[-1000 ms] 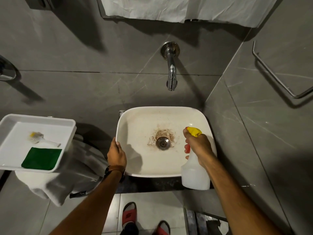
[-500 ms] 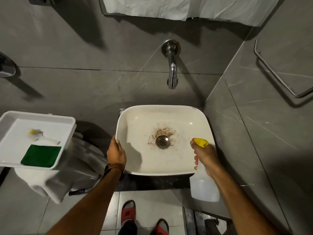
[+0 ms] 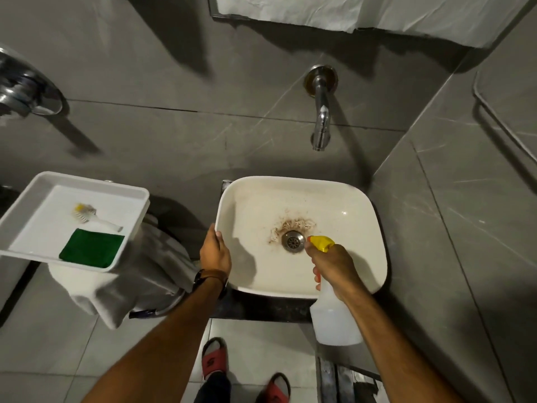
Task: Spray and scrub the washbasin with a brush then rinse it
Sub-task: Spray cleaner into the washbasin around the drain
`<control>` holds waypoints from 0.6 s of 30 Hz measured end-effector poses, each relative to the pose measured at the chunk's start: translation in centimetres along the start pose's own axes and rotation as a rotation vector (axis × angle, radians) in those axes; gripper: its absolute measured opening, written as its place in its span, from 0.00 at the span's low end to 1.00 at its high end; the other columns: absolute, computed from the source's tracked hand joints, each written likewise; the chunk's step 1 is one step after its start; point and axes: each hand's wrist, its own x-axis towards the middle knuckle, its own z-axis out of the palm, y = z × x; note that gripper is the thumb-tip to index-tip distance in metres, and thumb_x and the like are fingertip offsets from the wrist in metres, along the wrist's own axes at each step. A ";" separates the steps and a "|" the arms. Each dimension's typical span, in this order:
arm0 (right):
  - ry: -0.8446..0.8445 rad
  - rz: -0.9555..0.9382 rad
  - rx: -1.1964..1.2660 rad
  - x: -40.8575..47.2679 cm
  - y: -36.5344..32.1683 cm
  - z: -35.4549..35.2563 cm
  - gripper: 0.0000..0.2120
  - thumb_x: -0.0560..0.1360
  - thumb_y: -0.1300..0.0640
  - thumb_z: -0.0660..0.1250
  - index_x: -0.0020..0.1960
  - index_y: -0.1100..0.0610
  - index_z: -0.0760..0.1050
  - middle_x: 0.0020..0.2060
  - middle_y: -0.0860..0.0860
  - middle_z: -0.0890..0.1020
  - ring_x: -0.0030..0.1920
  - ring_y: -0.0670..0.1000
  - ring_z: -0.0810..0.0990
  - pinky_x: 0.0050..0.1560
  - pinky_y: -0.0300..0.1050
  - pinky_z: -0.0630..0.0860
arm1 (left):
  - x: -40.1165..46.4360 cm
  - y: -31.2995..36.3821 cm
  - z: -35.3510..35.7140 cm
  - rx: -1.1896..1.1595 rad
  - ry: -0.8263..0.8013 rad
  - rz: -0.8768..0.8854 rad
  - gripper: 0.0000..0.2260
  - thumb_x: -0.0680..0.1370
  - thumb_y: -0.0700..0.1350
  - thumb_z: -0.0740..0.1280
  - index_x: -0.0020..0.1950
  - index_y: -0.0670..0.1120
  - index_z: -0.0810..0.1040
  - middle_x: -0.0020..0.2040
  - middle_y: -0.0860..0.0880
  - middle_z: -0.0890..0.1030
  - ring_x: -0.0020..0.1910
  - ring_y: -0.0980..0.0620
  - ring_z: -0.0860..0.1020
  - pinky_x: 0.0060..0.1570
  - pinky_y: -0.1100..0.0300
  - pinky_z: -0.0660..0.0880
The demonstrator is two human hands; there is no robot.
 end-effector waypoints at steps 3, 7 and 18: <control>-0.007 -0.008 -0.083 -0.1 -0.9 1.0 0.21 0.70 0.38 0.70 0.41 0.58 0.82 0.26 0.53 0.81 0.26 0.56 0.80 0.35 0.60 0.84 | 0.5 -0.3 0.0 -0.080 -0.017 -0.040 0.20 0.84 0.49 0.54 0.74 0.44 0.68 0.68 0.41 0.76 0.66 0.41 0.75 0.66 0.52 0.70; -0.045 0.017 -0.085 -0.4 -3.5 3.7 0.26 0.65 0.34 0.71 0.43 0.57 0.82 0.30 0.55 0.83 0.26 0.56 0.81 0.31 0.54 0.82 | 1.0 -1.1 -1.5 -0.189 -0.015 -0.071 0.19 0.84 0.46 0.56 0.73 0.41 0.70 0.71 0.42 0.74 0.70 0.45 0.71 0.65 0.66 0.62; -0.447 -0.398 -0.062 -4.8 -20.6 31.1 0.19 0.69 0.48 0.69 0.53 0.25 0.80 0.38 0.55 0.85 0.37 0.45 0.82 0.27 0.44 0.79 | 14.8 -11.7 -19.9 -0.334 0.473 -0.268 0.19 0.84 0.44 0.54 0.75 0.41 0.66 0.73 0.42 0.71 0.72 0.45 0.69 0.70 0.60 0.62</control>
